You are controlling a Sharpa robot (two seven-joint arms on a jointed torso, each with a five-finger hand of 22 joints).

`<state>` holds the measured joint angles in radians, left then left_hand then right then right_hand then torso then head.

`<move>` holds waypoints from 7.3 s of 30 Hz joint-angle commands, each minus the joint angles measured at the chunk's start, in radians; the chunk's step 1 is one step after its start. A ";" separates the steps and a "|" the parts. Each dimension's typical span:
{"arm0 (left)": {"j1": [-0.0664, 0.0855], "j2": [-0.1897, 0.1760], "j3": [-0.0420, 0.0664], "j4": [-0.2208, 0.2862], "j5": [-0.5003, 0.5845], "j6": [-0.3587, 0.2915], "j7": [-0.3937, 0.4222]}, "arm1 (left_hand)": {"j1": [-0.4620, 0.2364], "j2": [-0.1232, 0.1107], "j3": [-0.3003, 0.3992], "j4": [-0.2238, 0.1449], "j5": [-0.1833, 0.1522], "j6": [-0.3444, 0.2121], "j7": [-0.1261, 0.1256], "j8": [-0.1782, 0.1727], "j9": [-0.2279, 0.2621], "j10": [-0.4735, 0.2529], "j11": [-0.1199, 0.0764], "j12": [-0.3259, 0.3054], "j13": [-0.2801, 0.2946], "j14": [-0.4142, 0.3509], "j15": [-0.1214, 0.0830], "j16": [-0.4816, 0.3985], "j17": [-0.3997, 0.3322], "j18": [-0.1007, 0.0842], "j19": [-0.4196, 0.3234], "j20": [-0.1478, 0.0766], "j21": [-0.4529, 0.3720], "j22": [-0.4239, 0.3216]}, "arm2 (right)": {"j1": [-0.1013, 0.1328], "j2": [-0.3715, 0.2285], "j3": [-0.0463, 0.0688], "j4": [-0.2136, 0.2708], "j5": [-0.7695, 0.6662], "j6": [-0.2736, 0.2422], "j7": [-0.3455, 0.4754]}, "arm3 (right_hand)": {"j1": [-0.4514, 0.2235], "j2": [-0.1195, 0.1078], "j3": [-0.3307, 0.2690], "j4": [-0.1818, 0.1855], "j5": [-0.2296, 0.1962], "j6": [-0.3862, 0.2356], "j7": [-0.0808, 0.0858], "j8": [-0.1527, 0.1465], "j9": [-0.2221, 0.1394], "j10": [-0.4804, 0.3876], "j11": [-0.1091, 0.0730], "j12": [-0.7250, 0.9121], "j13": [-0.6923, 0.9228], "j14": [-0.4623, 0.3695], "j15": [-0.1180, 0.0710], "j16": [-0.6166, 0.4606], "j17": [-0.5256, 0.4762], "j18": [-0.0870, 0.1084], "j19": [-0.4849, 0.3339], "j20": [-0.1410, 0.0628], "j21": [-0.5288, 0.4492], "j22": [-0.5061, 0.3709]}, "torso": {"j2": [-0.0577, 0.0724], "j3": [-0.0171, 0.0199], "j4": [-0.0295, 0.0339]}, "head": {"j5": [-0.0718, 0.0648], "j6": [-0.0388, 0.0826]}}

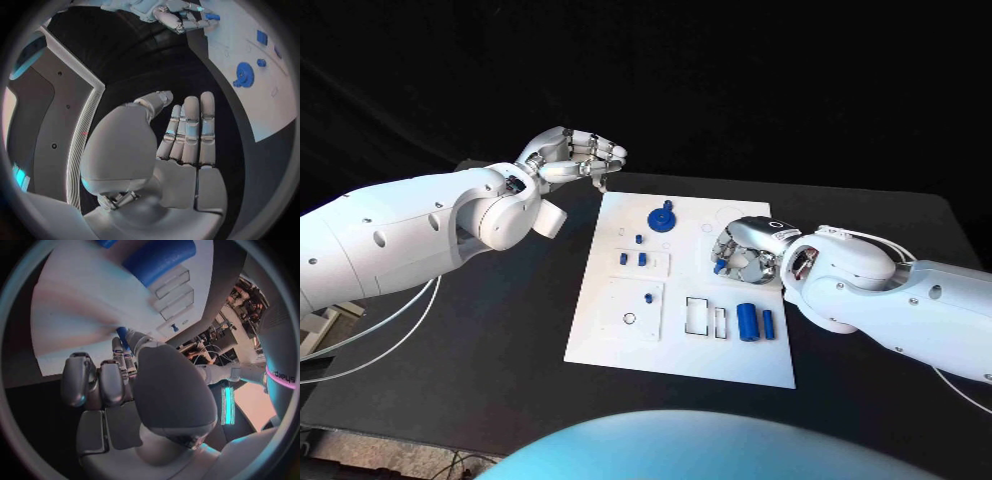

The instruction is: Assemble the parts on the task board

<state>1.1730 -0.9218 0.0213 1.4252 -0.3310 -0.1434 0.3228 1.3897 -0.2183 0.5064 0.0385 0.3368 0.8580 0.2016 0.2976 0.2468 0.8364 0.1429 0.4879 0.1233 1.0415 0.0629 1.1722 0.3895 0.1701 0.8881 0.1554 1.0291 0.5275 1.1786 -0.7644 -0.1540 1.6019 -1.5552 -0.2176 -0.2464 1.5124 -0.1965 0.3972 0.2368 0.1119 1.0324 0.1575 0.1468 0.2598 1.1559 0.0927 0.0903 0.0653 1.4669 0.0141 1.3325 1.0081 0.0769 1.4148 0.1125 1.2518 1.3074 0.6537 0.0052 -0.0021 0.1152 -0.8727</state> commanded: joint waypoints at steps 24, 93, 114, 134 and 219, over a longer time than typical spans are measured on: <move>0.001 0.002 0.001 -0.002 0.000 0.014 0.003 | 0.007 0.008 0.000 -0.003 0.005 -0.006 -0.001 0.005 -0.001 -0.009 0.001 0.006 -0.002 -0.009 0.001 0.003 -0.001 0.014 -0.008 0.001 -0.003 -0.001 | 0.011 -0.047 0.010 0.082 -0.004 -0.166 -0.017 | -0.086 0.023 0.213 -0.123 -0.040 0.064 -0.030 0.098 0.076 0.114 -0.030 -0.006 0.016 0.005 -0.030 0.019 0.009 -0.015 0.030 -0.023 0.056 0.129 | -0.003 -0.0002 -0.0008 | 0.002 0.000; 0.001 0.017 0.000 -0.012 0.002 0.024 -0.005 | 0.008 0.010 0.000 -0.005 0.005 -0.007 -0.001 0.008 -0.001 -0.014 0.001 0.010 -0.002 -0.010 0.001 0.004 -0.002 0.015 -0.009 0.001 -0.002 0.000 | -0.114 0.232 -0.006 0.052 -0.093 -0.034 -0.008 | -0.140 0.014 0.237 -0.175 -0.007 0.037 -0.027 0.123 0.114 0.114 -0.027 -0.018 0.019 0.002 -0.027 0.016 -0.006 -0.013 0.024 -0.021 0.042 0.127 | -0.001 0.0002 -0.0005 | 0.040 0.000; 0.001 0.016 0.000 -0.009 0.002 0.021 -0.003 | 0.007 0.011 0.000 -0.005 0.005 -0.007 -0.001 0.009 -0.001 -0.016 0.001 0.012 -0.002 -0.011 0.001 0.005 -0.002 0.015 -0.010 0.001 -0.001 0.000 | -0.116 0.264 -0.008 0.040 -0.102 -0.040 -0.022 | -0.215 -0.040 0.205 -0.177 0.033 -0.037 -0.010 0.090 0.111 0.104 -0.016 -0.018 0.025 -0.001 -0.018 0.014 -0.016 -0.010 0.016 -0.014 0.025 0.123 | -0.001 -0.0001 -0.0003 | 0.036 0.000; 0.001 0.015 0.000 -0.011 0.002 0.025 -0.005 | 0.007 0.011 0.000 -0.006 0.005 -0.008 -0.001 0.010 -0.001 -0.018 0.002 0.014 -0.002 -0.012 0.001 0.006 -0.003 0.015 -0.011 0.002 -0.001 0.001 | -0.114 0.178 -0.003 0.129 -0.088 -0.170 -0.031 | -0.207 -0.045 0.007 -0.154 0.007 -0.298 -0.033 -0.044 0.054 0.089 -0.037 -0.010 0.048 -0.002 -0.033 0.013 -0.024 -0.005 0.015 -0.028 0.004 0.120 | -0.002 0.0012 -0.0021 | 0.028 0.000; -0.002 -0.016 -0.008 0.021 0.002 0.028 -0.010 | 0.004 0.012 -0.001 -0.005 0.005 -0.008 -0.001 0.014 -0.001 -0.023 0.002 0.020 -0.003 -0.014 0.002 0.007 -0.004 0.015 -0.013 0.003 0.000 0.001 | -0.169 -0.186 -0.004 0.226 0.223 -0.149 -0.265 | -0.258 0.091 -0.415 0.056 0.165 -0.112 -0.054 0.284 0.171 0.300 -0.066 1.315 1.331 0.069 -0.054 0.186 0.372 -0.057 0.121 -0.043 0.233 0.238 | -0.018 -0.0011 -0.0344 | -0.067 0.000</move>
<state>1.1702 -0.9380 0.0126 1.4430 -0.3308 -0.1280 0.3087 1.3936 -0.2145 0.5064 0.0385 0.3368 0.8580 0.2016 0.3054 0.2470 0.8184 0.1468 0.5027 0.1219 1.0346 0.0627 1.1760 0.3865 0.1701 0.8790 0.1573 1.0291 0.5275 1.0179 -0.9546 -0.1520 1.8282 -1.3205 -0.3841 -0.4877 1.2527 -0.1209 -0.0122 0.2926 0.2770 0.9144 0.1032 0.4296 0.4332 1.4479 0.0259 1.4002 1.3076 1.4647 -0.0343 1.5125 1.3078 0.0374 1.4628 0.0716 1.4810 1.3078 0.6364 0.0040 -0.0366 0.0493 -0.8727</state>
